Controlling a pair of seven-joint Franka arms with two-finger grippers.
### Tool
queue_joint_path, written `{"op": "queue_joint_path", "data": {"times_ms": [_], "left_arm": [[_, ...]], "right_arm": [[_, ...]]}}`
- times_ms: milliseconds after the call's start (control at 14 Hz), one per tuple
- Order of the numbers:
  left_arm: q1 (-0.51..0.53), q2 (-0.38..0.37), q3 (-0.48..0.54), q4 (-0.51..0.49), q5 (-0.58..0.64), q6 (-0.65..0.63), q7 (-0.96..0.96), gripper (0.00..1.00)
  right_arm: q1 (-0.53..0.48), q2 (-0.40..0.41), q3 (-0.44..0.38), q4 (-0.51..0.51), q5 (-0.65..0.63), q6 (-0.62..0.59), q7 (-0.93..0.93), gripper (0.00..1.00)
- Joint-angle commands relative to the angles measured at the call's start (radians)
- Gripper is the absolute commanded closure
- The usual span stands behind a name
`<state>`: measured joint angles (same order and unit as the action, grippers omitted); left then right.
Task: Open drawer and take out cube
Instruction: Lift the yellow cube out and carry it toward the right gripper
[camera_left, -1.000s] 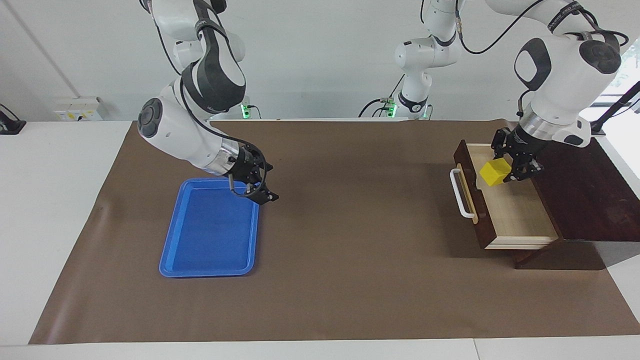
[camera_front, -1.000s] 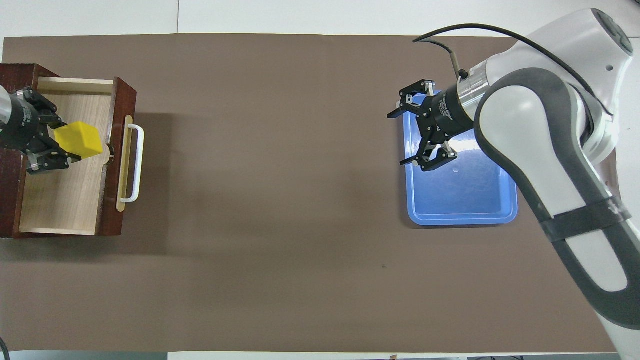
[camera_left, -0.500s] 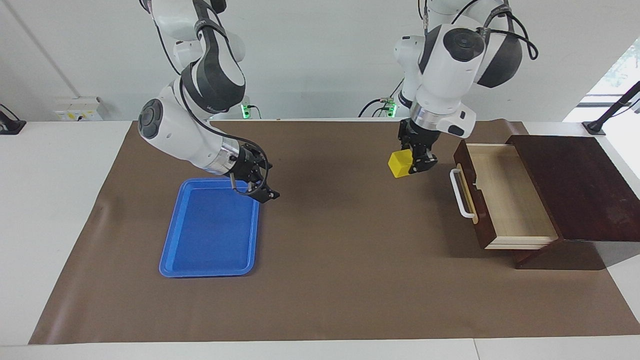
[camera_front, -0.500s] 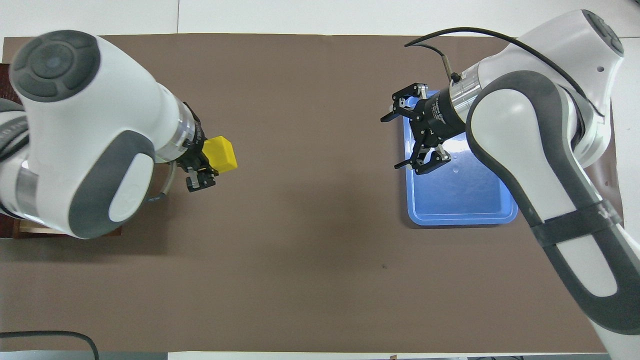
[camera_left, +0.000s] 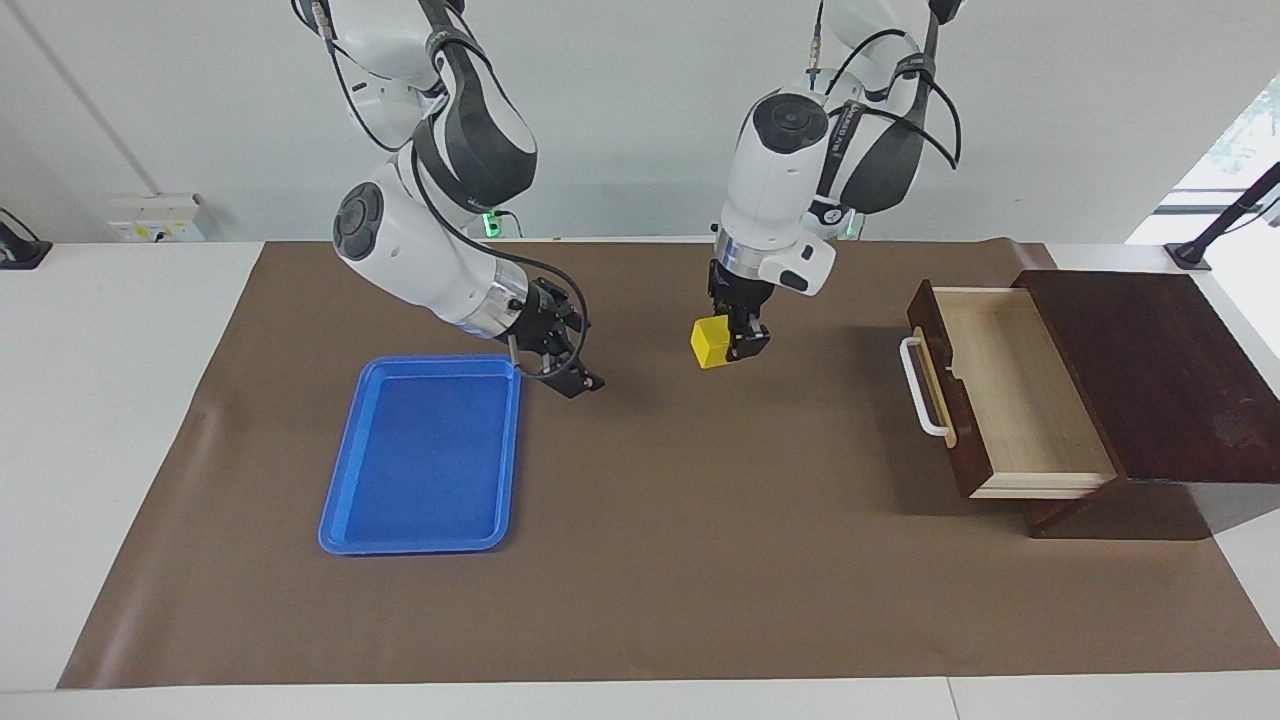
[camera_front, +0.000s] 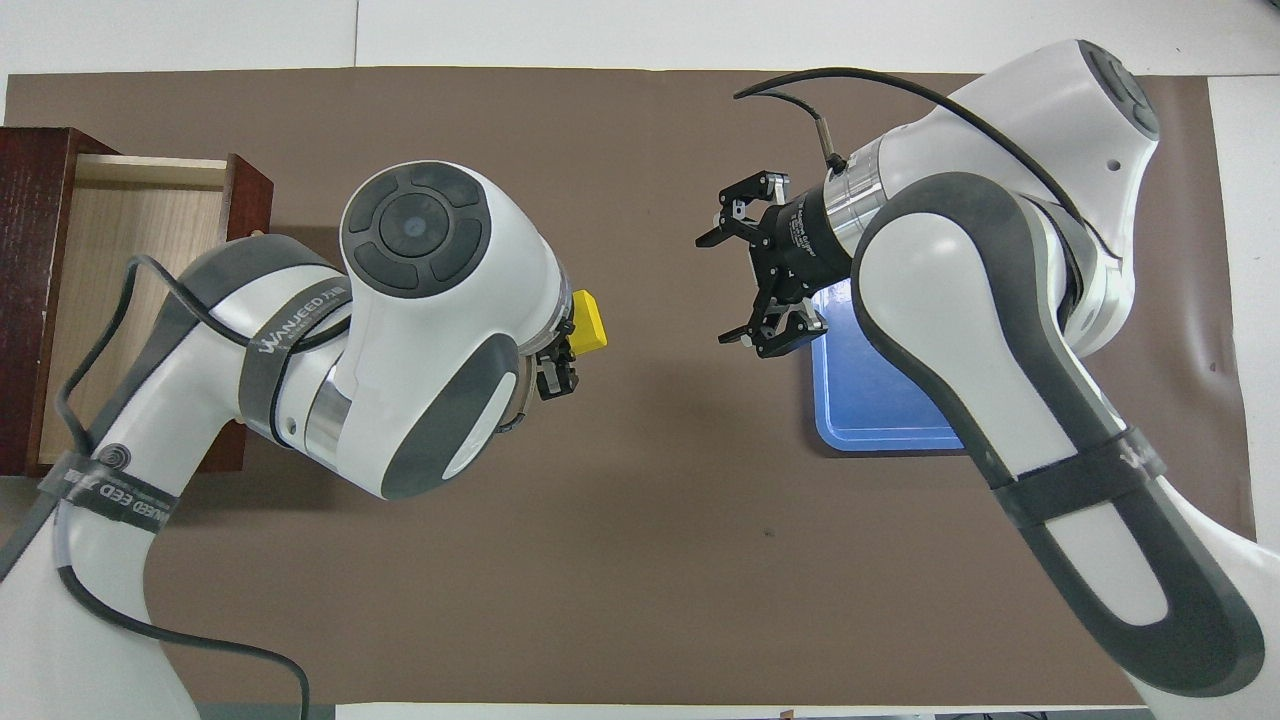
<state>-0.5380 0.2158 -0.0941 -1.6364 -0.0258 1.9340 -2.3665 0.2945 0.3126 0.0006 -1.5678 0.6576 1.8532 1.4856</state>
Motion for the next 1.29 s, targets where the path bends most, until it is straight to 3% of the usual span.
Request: {"op": "queue_joint_path", "data": {"times_ms": [0,714,1000,1214], "left_arm": [[-0.06,0.014,0.019,0.033,-0.003,0.017,-0.039,1.0],[-0.085,0.04,0.025,0.053,0.029,0.013,-0.106,1.0],[-0.086,0.169,0.027,0.194,0.038,-0.066,-0.14,1.0],[-0.086,0.166,0.025,0.193,0.05,-0.081,-0.142,1.0]], "right_arm": [[0.014,0.031,0.004,0.002,0.036,0.015,-0.054,0.0],[0.041,0.039,0.004,-0.014,0.059,0.017,-0.058,0.0],[0.055,-0.018,0.004,-0.078,0.059,0.029,-0.048,0.0],[0.057,-0.02,0.004,-0.081,0.059,0.029,-0.05,0.0]]}}
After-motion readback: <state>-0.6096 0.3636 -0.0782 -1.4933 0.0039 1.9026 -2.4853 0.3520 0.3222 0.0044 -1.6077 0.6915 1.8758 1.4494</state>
